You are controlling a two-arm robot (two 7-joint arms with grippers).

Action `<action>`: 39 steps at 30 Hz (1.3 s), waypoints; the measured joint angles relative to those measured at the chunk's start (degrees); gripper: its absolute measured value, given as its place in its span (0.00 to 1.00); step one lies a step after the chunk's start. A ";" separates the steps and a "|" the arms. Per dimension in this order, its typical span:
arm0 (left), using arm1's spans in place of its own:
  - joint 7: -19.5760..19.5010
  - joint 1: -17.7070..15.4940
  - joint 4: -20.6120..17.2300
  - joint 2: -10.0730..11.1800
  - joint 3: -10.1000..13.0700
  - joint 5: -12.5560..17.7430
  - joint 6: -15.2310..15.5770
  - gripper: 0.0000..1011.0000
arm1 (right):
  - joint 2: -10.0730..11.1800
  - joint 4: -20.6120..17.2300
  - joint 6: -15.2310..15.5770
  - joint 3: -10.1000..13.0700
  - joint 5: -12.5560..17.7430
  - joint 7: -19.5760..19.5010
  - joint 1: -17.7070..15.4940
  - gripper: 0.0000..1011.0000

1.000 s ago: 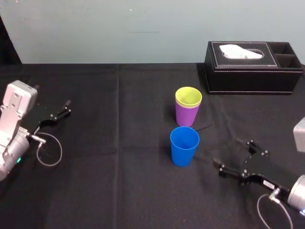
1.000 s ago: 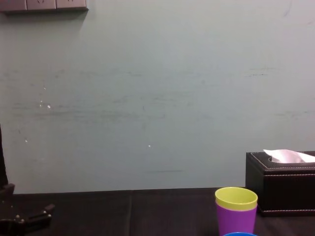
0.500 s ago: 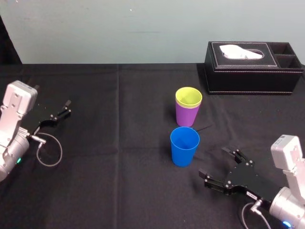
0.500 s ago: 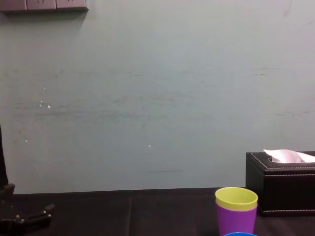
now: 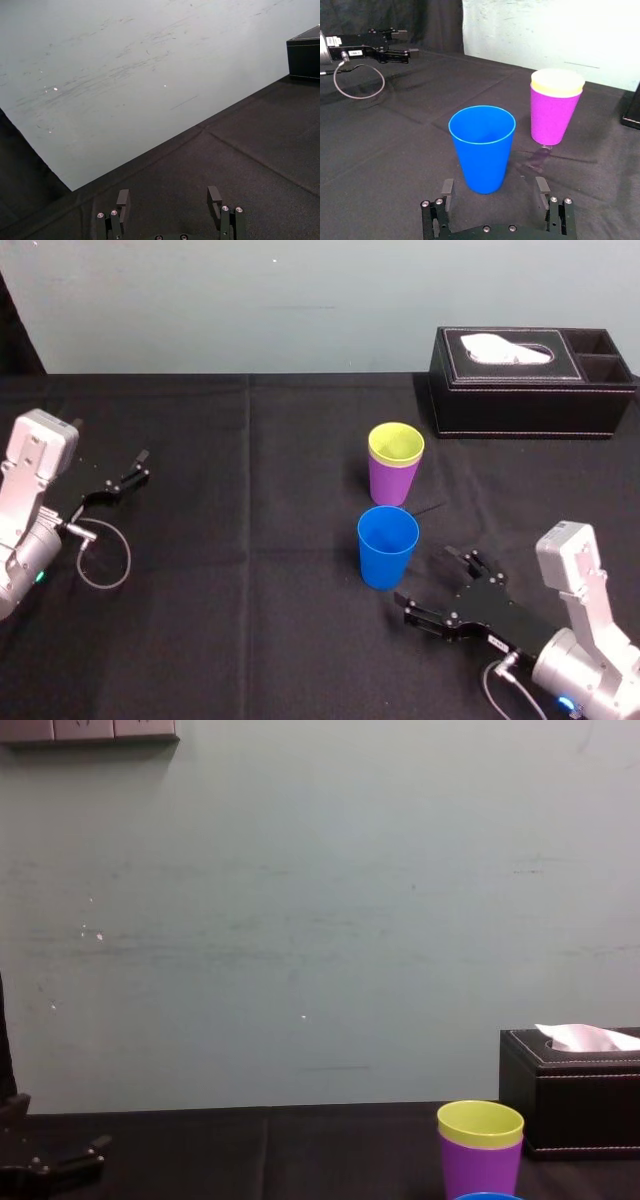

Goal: Stack the three plastic cups sequentially using one hand.

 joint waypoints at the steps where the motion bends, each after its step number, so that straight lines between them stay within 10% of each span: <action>1: 0.00 0.00 0.00 0.00 0.00 0.00 0.00 1.00 | -0.35 0.33 0.15 -0.25 -0.22 0.00 0.38 0.99; 39: 0.00 0.00 0.00 0.00 0.00 0.00 0.00 1.00 | -5.10 5.23 2.34 -3.58 -2.44 -0.43 7.60 0.99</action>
